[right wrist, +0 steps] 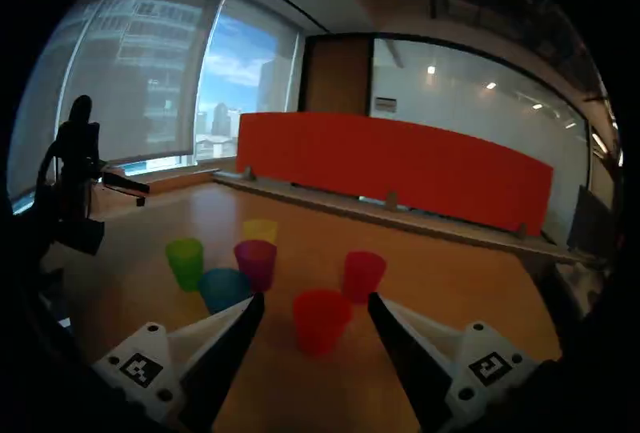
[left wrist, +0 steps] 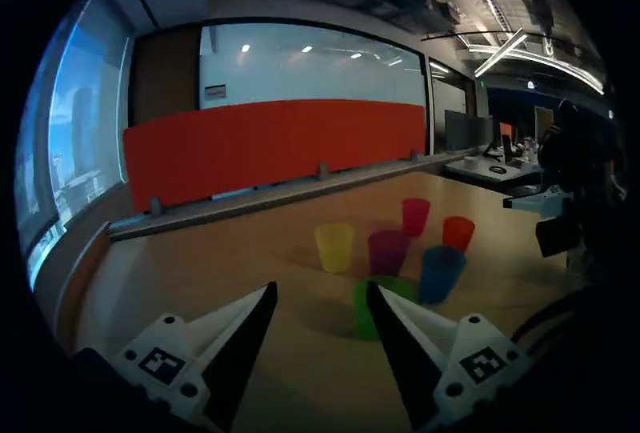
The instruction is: Pour water
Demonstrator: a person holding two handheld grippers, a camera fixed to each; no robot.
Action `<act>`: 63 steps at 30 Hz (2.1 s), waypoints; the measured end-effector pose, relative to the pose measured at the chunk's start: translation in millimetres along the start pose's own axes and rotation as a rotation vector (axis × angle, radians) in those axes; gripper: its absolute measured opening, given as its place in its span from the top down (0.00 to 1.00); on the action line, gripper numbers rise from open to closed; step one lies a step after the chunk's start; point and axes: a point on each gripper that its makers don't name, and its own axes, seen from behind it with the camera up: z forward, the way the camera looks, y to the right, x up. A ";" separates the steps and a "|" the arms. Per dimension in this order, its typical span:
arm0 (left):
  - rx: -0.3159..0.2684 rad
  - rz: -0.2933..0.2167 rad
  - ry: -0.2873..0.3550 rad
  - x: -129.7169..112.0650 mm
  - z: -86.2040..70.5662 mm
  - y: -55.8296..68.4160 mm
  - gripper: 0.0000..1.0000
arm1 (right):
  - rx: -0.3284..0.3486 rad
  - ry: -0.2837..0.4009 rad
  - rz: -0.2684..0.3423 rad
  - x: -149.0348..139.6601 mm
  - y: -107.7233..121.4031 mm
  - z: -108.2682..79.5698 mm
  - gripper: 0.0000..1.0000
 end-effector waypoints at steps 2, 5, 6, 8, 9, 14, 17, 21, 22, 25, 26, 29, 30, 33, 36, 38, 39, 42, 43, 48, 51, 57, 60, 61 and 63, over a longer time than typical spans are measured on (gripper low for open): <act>0.021 -0.010 0.027 5.5 -0.3 -2.5 0.18 | -0.034 0.019 0.003 3.4 6.9 -1.0 0.00; 0.046 -0.023 0.055 10.9 0.6 -5.5 0.18 | -0.080 0.038 0.009 7.6 16.0 -1.3 0.00; 0.056 -0.025 0.062 12.1 1.0 -6.6 0.18 | -0.094 0.044 0.010 8.3 18.7 -1.2 0.00; 0.077 -0.030 0.077 14.7 1.9 -8.9 0.18 | -0.124 0.056 0.012 9.8 24.5 -1.0 0.00; 0.087 -0.035 0.084 15.5 2.4 -9.8 0.18 | -0.139 0.061 0.014 9.9 27.4 -1.1 0.00; 0.133 -0.078 0.120 17.4 4.0 -13.3 0.18 | -0.220 0.086 0.034 10.3 43.3 -1.9 0.00; 0.148 -0.101 0.137 18.0 4.2 -13.4 0.18 | -0.261 0.104 0.050 11.8 51.2 -3.3 0.00; 0.189 -0.117 0.165 21.4 2.8 -19.1 0.18 | -0.319 0.125 0.057 13.8 62.5 -4.3 0.00; 0.199 -0.121 0.173 22.4 2.6 -20.7 0.18 | -0.332 0.128 0.056 14.3 65.3 -4.3 0.00; 0.221 -0.137 0.192 25.7 3.1 -25.1 0.18 | -0.373 0.136 0.052 17.1 73.3 -4.8 0.00; 0.227 -0.143 0.197 26.8 3.4 -26.4 0.18 | -0.386 0.138 0.051 18.2 76.0 -5.2 0.00; 0.242 -0.156 0.219 32.2 3.1 -29.6 0.18 | -0.413 0.157 0.050 23.3 81.6 -6.8 0.00; 0.249 -0.155 0.226 34.0 2.7 -30.4 0.18 | -0.419 0.160 0.051 24.7 83.5 -7.2 0.00; 0.266 -0.148 0.249 39.5 1.7 -31.6 0.18 | -0.439 0.169 0.059 29.1 89.4 -8.2 0.00; 0.277 -0.135 0.264 43.8 2.3 -31.3 0.18 | -0.454 0.176 0.071 33.0 95.8 -8.5 0.00; 0.287 -0.123 0.270 45.6 3.3 -32.5 0.18 | -0.463 0.182 0.080 35.6 100.4 -8.7 0.00; 0.298 -0.119 0.272 45.7 3.6 -34.0 0.18 | -0.470 0.183 0.084 36.1 102.2 -8.7 0.00; 0.333 -0.106 0.277 45.6 4.2 -38.4 0.18 | -0.488 0.185 0.095 37.2 107.1 -8.8 0.00; 0.346 -0.101 0.279 45.3 4.1 -39.6 0.18 | -0.493 0.184 0.097 37.0 108.3 -8.6 0.00; 0.397 -0.087 0.288 41.1 2.7 -46.3 0.18 | -0.513 0.168 0.097 36.8 112.9 -8.2 0.00; 0.422 -0.086 0.290 35.2 1.9 -50.1 0.18 | -0.524 0.158 0.102 36.0 114.4 -8.5 0.00; 0.450 -0.068 0.275 16.2 3.5 -55.5 0.18 | -0.520 0.136 0.124 28.2 109.5 -8.4 0.00; 0.465 -0.058 0.269 9.1 3.1 -60.2 0.18 | -0.532 0.124 0.133 24.6 110.5 -10.1 0.00; 0.471 -0.058 0.269 6.9 2.5 -62.5 0.18 | -0.538 0.121 0.136 23.8 111.6 -11.0 0.00; 0.478 -0.062 0.269 3.4 1.5 -66.4 0.18 | -0.547 0.119 0.143 23.3 113.4 -12.3 0.00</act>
